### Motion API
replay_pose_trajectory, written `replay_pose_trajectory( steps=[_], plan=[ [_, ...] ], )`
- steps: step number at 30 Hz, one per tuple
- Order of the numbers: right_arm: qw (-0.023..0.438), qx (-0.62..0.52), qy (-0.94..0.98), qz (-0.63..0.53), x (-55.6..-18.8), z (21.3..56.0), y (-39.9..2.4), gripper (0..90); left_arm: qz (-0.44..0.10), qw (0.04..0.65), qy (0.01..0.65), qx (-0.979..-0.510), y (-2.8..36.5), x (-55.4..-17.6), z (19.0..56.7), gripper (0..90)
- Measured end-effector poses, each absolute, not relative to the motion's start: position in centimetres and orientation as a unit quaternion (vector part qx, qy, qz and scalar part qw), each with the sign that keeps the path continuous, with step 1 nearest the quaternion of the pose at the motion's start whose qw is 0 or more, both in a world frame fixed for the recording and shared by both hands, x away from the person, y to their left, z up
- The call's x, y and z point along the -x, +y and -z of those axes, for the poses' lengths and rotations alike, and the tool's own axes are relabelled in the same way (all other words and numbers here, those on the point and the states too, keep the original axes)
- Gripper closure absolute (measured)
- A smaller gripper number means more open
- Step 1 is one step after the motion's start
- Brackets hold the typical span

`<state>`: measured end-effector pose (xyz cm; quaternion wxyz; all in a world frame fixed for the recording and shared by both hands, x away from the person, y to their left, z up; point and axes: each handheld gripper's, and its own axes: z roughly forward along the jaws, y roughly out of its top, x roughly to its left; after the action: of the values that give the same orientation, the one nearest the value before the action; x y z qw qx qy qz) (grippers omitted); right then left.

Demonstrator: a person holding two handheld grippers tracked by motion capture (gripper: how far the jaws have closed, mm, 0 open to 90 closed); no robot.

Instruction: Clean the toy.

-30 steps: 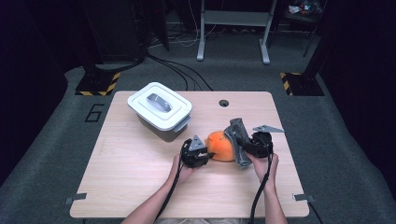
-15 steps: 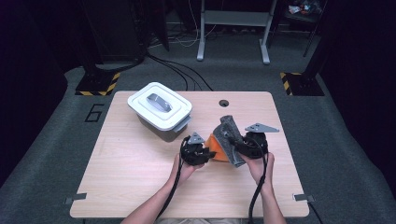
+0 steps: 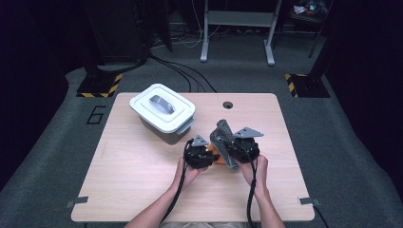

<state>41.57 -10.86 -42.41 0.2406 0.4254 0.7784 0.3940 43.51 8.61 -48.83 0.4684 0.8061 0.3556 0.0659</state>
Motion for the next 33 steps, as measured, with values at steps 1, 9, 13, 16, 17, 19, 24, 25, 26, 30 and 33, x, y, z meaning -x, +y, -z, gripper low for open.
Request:
replay_pose_trajectory(
  steps=[1, 9, 13, 16, 17, 19, 24, 25, 26, 30, 33],
  plan=[
    [0.241, -0.429, 0.777, -0.393, -41.5, 42.4, -11.0, 69.8, -0.065, 0.47, 0.357, -0.805, 8.6, -43.5, 48.9, 71.3],
    [0.231, -0.46, 0.756, -0.404, -41.7, 43.0, -13.9, 69.7, -0.064, 0.479, 0.358, -0.799, 8.6, -43.5, 49.0, 71.1],
    [0.227, -0.483, 0.745, -0.4, -42.0, 43.5, -15.4, 69.5, -0.063, 0.48, 0.36, -0.798, 8.6, -43.5, 49.0, 71.1],
    [0.222, -0.502, 0.738, -0.393, -42.4, 44.2, -16.6, 69.5, -0.063, 0.48, 0.359, -0.798, 8.6, -43.5, 49.1, 71.2],
    [0.218, -0.507, 0.736, -0.393, -42.5, 44.5, -17.0, 69.5, -0.064, 0.479, 0.358, -0.799, 8.7, -43.5, 49.1, 71.1],
    [0.212, -0.519, 0.732, -0.388, -42.8, 45.1, -17.6, 69.5, -0.064, 0.48, 0.358, -0.798, 8.6, -43.5, 49.1, 71.1],
    [0.199, -0.539, 0.727, -0.376, -43.5, 46.3, -18.4, 69.5, -0.065, 0.48, 0.357, -0.798, 8.6, -43.5, 49.1, 71.1],
    [0.194, -0.543, 0.727, -0.374, -43.6, 46.5, -18.5, 69.5, -0.064, 0.481, 0.358, -0.798, 8.6, -43.5, 49.1, 71.1],
    [0.193, -0.545, 0.726, -0.373, -43.7, 46.6, -18.6, 69.5, -0.066, 0.48, 0.356, -0.799, 8.6, -43.5, 49.1, 71.0],
    [0.186, -0.545, 0.723, -0.383, -43.6, 46.3, -18.9, 69.7, -0.066, 0.479, 0.357, -0.799, 8.7, -43.5, 49.1, 71.0],
    [0.186, -0.535, 0.718, -0.405, -42.8, 45.2, -18.8, 69.8, -0.068, 0.48, 0.359, -0.798, 8.9, -43.5, 49.1, 71.0]
  ],
)
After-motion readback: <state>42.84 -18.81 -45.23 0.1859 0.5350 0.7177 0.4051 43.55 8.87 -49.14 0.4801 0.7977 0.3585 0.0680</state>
